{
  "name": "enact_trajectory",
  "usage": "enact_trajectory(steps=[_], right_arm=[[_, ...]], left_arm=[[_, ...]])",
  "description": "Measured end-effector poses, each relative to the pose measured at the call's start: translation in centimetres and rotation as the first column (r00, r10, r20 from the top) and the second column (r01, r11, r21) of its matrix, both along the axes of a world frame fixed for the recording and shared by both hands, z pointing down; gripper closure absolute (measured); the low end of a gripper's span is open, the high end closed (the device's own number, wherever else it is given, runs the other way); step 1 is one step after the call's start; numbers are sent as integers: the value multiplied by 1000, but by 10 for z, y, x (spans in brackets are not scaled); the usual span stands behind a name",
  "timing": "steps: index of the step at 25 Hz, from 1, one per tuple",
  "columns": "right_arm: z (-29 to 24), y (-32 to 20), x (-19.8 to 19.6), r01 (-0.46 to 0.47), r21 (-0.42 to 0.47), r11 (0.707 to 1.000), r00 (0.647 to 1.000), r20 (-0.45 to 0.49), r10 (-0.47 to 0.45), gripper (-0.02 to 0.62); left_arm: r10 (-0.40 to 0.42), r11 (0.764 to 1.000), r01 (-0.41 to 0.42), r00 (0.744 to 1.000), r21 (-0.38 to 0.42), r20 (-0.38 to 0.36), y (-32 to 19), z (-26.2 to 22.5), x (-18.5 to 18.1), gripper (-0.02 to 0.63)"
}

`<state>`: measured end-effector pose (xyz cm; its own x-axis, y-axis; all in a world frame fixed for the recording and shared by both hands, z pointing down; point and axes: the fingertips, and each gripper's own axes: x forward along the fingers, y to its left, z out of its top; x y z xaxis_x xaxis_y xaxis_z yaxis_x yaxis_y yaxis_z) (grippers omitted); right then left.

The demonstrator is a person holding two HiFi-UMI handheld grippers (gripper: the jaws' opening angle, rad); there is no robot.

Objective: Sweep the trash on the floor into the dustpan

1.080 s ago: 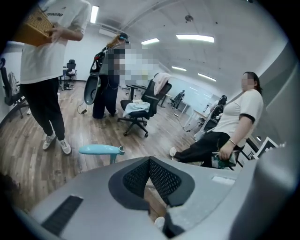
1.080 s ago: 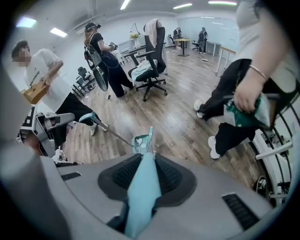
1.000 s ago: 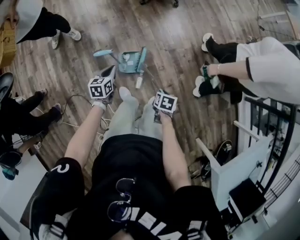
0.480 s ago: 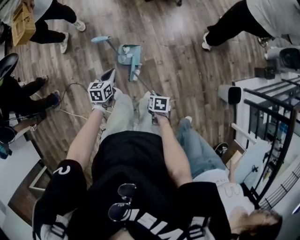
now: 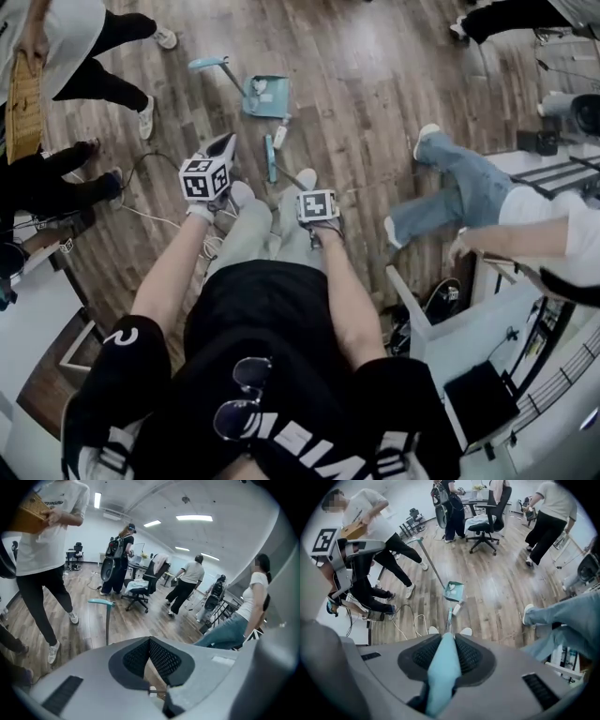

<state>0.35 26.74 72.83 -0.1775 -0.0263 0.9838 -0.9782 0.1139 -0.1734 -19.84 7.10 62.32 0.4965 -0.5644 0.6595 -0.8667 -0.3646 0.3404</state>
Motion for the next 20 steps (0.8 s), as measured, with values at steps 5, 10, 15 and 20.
enact_trajectory(steps=[5,10,15,20], right_arm=[[4,-20,-1,-50,35,998,998,25,49,511],[-3,-62,41,-25,159,987,995,-96,41,512],[-16,-86,82,-79,163,983,990,-102,96,511],[-38,-100,124,-222,199,954,973,-23,231,511]], left_arm=[[-4,1000,4,1000,-13,-1,-7,7,-1,607],[2,1000,-2,1000,-4,-2,-14,5,13,607],[8,1000,-8,1000,17,-3,-35,-3,38,607],[15,999,-15,1000,41,2,-62,-18,61,607]])
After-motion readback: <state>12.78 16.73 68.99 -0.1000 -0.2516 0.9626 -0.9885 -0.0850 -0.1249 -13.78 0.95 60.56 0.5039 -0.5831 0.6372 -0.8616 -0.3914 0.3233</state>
